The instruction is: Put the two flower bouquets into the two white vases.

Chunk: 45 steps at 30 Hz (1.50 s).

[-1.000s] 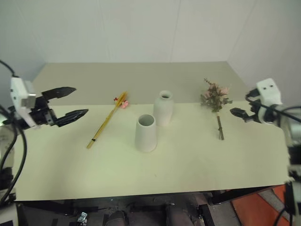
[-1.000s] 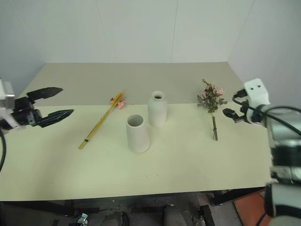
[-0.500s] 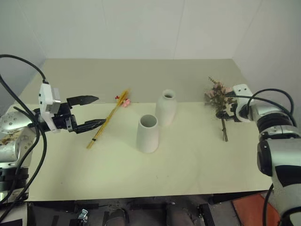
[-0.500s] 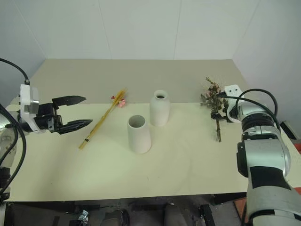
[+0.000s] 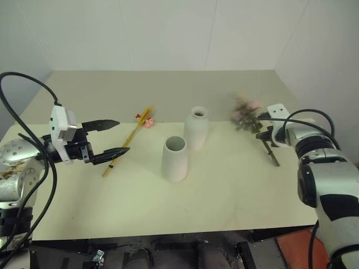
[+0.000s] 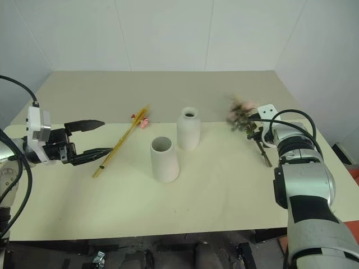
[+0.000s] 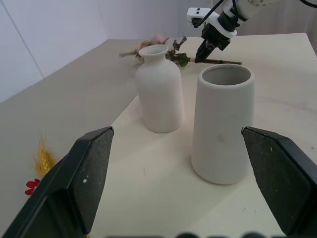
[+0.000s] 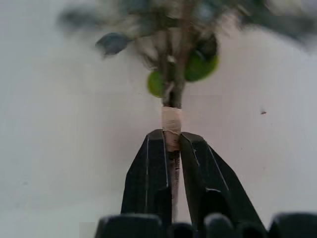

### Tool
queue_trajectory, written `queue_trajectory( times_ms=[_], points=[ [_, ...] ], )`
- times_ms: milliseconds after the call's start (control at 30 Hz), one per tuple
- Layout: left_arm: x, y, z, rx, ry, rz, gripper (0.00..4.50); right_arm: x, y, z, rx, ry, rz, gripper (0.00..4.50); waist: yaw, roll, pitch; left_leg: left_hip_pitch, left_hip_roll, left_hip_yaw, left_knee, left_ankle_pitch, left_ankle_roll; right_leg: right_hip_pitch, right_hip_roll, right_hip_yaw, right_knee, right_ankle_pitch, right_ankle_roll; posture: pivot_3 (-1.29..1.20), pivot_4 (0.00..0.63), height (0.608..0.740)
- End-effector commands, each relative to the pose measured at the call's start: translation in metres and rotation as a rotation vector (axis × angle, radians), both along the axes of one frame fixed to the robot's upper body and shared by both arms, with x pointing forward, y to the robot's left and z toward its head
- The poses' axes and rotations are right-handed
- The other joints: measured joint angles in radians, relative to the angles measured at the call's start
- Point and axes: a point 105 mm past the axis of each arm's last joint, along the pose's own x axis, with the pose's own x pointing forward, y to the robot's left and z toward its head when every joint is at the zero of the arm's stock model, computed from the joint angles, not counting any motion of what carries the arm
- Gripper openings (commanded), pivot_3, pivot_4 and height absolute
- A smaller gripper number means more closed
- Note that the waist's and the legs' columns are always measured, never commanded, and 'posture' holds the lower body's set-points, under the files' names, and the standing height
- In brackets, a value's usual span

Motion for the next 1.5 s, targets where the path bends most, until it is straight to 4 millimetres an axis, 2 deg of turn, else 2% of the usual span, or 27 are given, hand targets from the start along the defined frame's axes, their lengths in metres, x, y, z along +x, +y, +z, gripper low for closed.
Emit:
queue_trajectory(
  times_ms=[33, 133, 200, 233, 267, 333, 367, 433, 500, 533, 567, 667, 867, 1000, 1500],
  points=[
    [-0.006, 0.002, 0.015, 0.000, -0.058, 0.005, 4.50, 0.006, 0.000, 0.019, 0.006, -0.074, -0.013, 0.16, 0.000, 0.000, 0.000, 0.000, 0.000, 0.000, 0.000, 0.000, 0.000, 0.000, 0.000, 0.000, 0.000, 0.000, 0.000, 0.00, 0.150, 0.740],
    [-0.007, 0.003, 0.017, 0.002, -0.061, 0.012, 4.50, 0.010, -0.008, 0.031, -0.055, -0.147, -0.062, 0.16, 0.001, 0.000, 0.000, 0.000, 0.000, 0.000, 0.000, 0.000, 0.000, 0.000, 0.000, 0.000, 0.000, 0.000, 0.000, 0.00, 0.150, 0.740],
    [-0.007, 0.004, 0.018, 0.004, -0.062, 0.016, 4.50, 0.021, -0.010, 0.067, -0.034, -0.391, -0.103, 0.16, 0.000, 0.000, 0.000, 0.000, 0.000, 0.000, 0.000, 0.000, 0.000, 0.000, 0.000, 0.000, 0.000, 0.000, 0.000, 0.00, 0.150, 0.740],
    [-0.007, 0.005, 0.019, 0.005, -0.062, 0.019, 4.50, 0.023, -0.012, 0.096, -0.001, -0.587, -0.131, 0.16, -0.001, 0.000, 0.000, 0.000, 0.000, 0.000, 0.000, 0.000, 0.000, 0.000, 0.000, 0.000, 0.000, 0.000, 0.000, 0.00, 0.150, 0.740],
    [-0.007, 0.006, 0.020, 0.005, -0.062, 0.020, 4.50, 0.022, -0.014, 0.114, 0.026, -0.719, -0.159, 0.16, -0.002, 0.001, 0.000, 0.000, 0.000, 0.000, 0.000, 0.000, 0.000, 0.000, 0.000, 0.000, -0.001, 0.000, 0.000, 0.00, 0.150, 0.740],
    [-0.007, 0.006, 0.020, 0.007, -0.059, 0.022, 4.50, 0.017, -0.013, 0.141, 0.175, -0.853, -0.138, 0.16, -0.003, 0.001, 0.001, 0.000, 0.000, 0.000, 0.000, 0.000, 0.000, 0.000, 0.000, 0.000, 0.000, 0.000, 0.000, 0.00, 0.150, 0.740],
    [-0.007, 0.006, 0.020, 0.008, -0.055, 0.018, 4.50, 0.013, -0.009, 0.152, 0.250, -0.921, -0.101, 0.16, -0.003, 0.001, 0.000, 0.000, 0.000, -0.001, -0.001, 0.000, 0.000, 0.000, 0.000, 0.000, 0.000, 0.000, 0.000, 0.00, 0.150, 0.740],
    [-0.007, 0.005, 0.021, 0.009, -0.049, 0.008, 4.50, -0.005, 0.008, 0.177, 0.536, -1.094, 0.103, 0.16, -0.001, 0.001, 0.000, 0.000, 0.000, -0.001, -0.001, 0.000, 0.000, 0.001, 0.000, 0.000, -0.001, 0.000, 0.000, 0.00, 0.150, 0.740],
    [-0.004, 0.004, 0.022, 0.011, -0.046, 0.001, 4.50, -0.034, 0.028, 0.198, 0.661, -1.275, 0.288, 0.16, 0.003, 0.001, 0.000, 0.001, 0.000, -0.003, -0.001, 0.000, 0.000, 0.002, 0.001, -0.001, -0.001, 0.000, 0.001, 0.00, 0.150, 0.740],
    [-0.004, 0.004, 0.022, 0.012, -0.045, 0.000, 4.50, -0.042, 0.033, 0.201, 0.675, -1.309, 0.321, 0.16, 0.004, 0.001, 0.000, 0.001, 0.000, -0.004, -0.001, 0.000, 0.000, 0.003, 0.001, -0.001, -0.001, 0.000, 0.001, 0.00, 0.150, 0.740],
    [-0.002, 0.003, 0.022, 0.013, -0.043, -0.006, 4.50, -0.048, 0.047, 0.203, 0.690, -1.329, 0.377, 0.16, 0.005, 0.001, 0.000, 0.001, 0.000, -0.004, -0.001, 0.000, 0.000, 0.003, 0.002, -0.002, 0.000, 0.000, 0.001, 0.00, 0.150, 0.740],
    [0.001, 0.000, 0.024, 0.015, -0.042, -0.018, 4.50, -0.053, 0.079, 0.204, 0.744, -1.336, 0.462, 0.16, 0.003, 0.001, 0.000, 0.001, 0.000, -0.004, 0.000, 0.002, -0.002, 0.002, 0.001, -0.002, 0.002, 0.001, 0.000, 0.00, 0.150, 0.740],
    [0.002, 0.002, 0.023, 0.012, -0.040, -0.009, 4.50, -0.046, 0.130, 0.192, 0.833, -1.294, 0.548, 0.16, 0.003, 0.001, 0.000, 0.002, 0.001, -0.006, 0.000, 0.002, -0.002, 0.002, 0.004, -0.002, 0.003, 0.001, -0.001, 0.00, 0.150, 0.740],
    [0.000, 0.007, 0.022, 0.014, -0.038, 0.012, 4.50, -0.045, 0.151, 0.187, 0.866, -1.264, 0.595, 0.16, 0.006, 0.001, 0.000, 0.000, 0.001, -0.006, 0.000, 0.002, -0.002, 0.001, 0.004, -0.002, 0.002, 0.001, -0.001, 0.00, 0.150, 0.740],
    [-0.008, 0.015, 0.021, 0.008, -0.035, 0.062, 4.50, -0.026, 0.171, 0.149, 0.886, -1.125, 0.617, 0.16, 0.006, 0.001, 0.000, 0.000, 0.001, -0.007, 0.000, 0.002, -0.002, 0.001, 0.004, -0.002, 0.002, 0.001, -0.001, 0.00, 0.150, 0.740]
  ],
)
